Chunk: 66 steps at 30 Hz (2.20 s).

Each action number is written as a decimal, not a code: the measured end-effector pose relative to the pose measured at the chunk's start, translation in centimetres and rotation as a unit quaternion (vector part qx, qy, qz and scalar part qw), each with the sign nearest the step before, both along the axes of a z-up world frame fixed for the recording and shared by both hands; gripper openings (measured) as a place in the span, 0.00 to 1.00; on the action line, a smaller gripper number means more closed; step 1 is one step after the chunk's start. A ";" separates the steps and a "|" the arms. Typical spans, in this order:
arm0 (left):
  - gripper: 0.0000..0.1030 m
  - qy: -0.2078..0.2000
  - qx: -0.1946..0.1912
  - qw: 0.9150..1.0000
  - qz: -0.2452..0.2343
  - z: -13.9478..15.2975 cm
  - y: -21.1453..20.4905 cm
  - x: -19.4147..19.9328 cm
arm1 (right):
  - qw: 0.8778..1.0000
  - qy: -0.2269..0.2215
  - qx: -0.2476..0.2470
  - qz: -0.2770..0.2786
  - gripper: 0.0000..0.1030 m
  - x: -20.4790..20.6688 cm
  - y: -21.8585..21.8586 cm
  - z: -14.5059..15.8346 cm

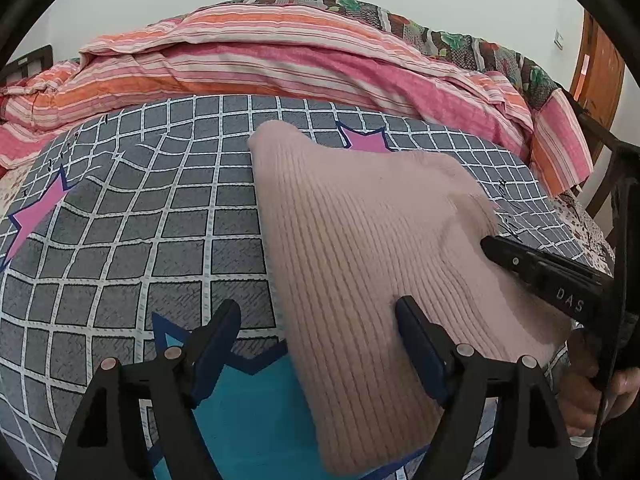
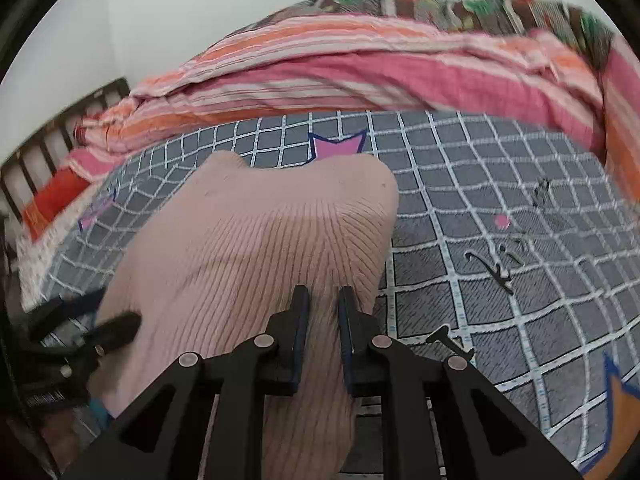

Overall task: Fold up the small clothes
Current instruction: 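Lower the folded pink sweater onto the sheet with the right gripper, then press the folded sweater flat with the right gripper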

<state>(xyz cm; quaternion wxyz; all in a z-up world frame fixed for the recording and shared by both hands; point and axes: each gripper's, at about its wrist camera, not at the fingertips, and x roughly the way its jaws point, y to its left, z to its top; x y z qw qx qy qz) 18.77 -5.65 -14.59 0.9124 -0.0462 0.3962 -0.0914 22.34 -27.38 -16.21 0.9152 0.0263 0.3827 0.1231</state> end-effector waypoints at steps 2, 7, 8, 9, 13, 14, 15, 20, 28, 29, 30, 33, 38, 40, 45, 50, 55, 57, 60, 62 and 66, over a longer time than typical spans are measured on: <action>0.78 0.001 -0.003 1.000 0.001 -0.1 0.1 0.1 | 1.000 0.001 0.000 0.001 0.13 0.0 0.0 0.0; 0.78 0.011 -0.018 1.000 -0.002 0.1 0.6 0.0 | 0.998 0.037 0.057 -0.002 0.14 0.3 -1.4 0.3; 0.78 0.015 -0.027 0.999 -0.005 0.3 0.9 0.0 | 0.997 0.041 0.061 0.002 0.14 0.3 -1.5 0.7; 0.78 0.020 -0.032 0.999 -0.008 0.5 1.2 0.1 | 0.997 0.042 0.060 0.005 0.15 0.3 -1.4 1.0; 0.77 0.014 -0.023 1.000 -0.005 2.3 1.7 0.9 | 0.998 0.024 0.053 0.009 0.19 0.4 -0.7 3.2; 0.77 0.004 -0.011 1.000 0.002 3.0 1.7 1.4 | 0.999 0.008 0.050 0.008 0.20 0.5 -0.4 3.9; 0.76 0.000 -0.002 1.000 0.006 3.3 1.7 1.7 | 0.999 -0.001 0.051 0.009 0.25 0.6 -0.2 4.3; 0.77 0.021 0.016 1.000 0.011 2.5 1.6 4.6 | 1.000 0.013 0.026 0.011 0.30 3.0 1.4 2.7; 0.80 0.001 0.031 1.000 0.005 0.3 0.5 4.4 | 1.000 0.024 0.006 0.004 0.28 4.1 1.1 -0.9; 0.81 0.000 0.030 1.000 0.005 0.2 0.6 4.4 | 1.000 0.020 -0.003 0.000 0.28 4.1 1.3 -1.0; 0.82 -0.001 0.024 1.000 0.007 -0.1 0.7 4.5 | 1.000 0.015 -0.010 -0.003 0.28 4.1 1.5 -1.1; 0.84 0.003 0.002 1.000 0.007 -0.6 1.1 4.8 | 1.000 0.004 -0.025 -0.009 0.28 3.9 2.1 -1.3; 0.85 -0.010 0.003 1.000 0.012 -0.9 1.1 4.6 | 1.000 0.007 -0.011 -0.010 0.28 4.1 1.7 -1.4; 0.85 -0.016 0.012 1.000 0.015 -0.9 0.8 4.4 | 1.000 0.002 -0.014 -0.010 0.28 4.0 1.8 -1.5; 0.86 -0.020 0.018 0.999 0.018 -0.8 0.6 4.5 | 1.000 -0.002 -0.016 -0.010 0.28 4.1 1.8 -1.6; 0.86 -0.020 0.018 0.999 0.018 -0.8 0.6 4.4 | 1.000 -0.003 -0.015 -0.009 0.28 4.1 1.8 -1.6; 0.86 -0.023 0.020 0.999 0.016 -0.8 0.5 4.6 | 1.000 -0.004 -0.014 -0.009 0.28 4.1 1.8 -1.6; 0.86 -0.023 0.020 0.999 0.015 -0.8 0.6 4.6 | 1.000 -0.005 -0.013 -0.009 0.28 4.0 1.7 -1.6; 0.86 -0.023 0.018 0.999 0.015 -0.8 0.6 4.6 | 1.000 -0.006 -0.014 -0.009 0.28 4.1 1.8 -1.6; 0.86 -0.023 0.018 0.999 0.015 -0.7 0.5 4.6 | 1.000 -0.006 -0.013 -0.009 0.28 4.1 1.8 -1.6; 0.86 -0.023 0.018 0.999 0.015 -0.8 0.6 4.5 | 1.000 -0.006 -0.013 -0.010 0.28 4.0 1.8 -1.5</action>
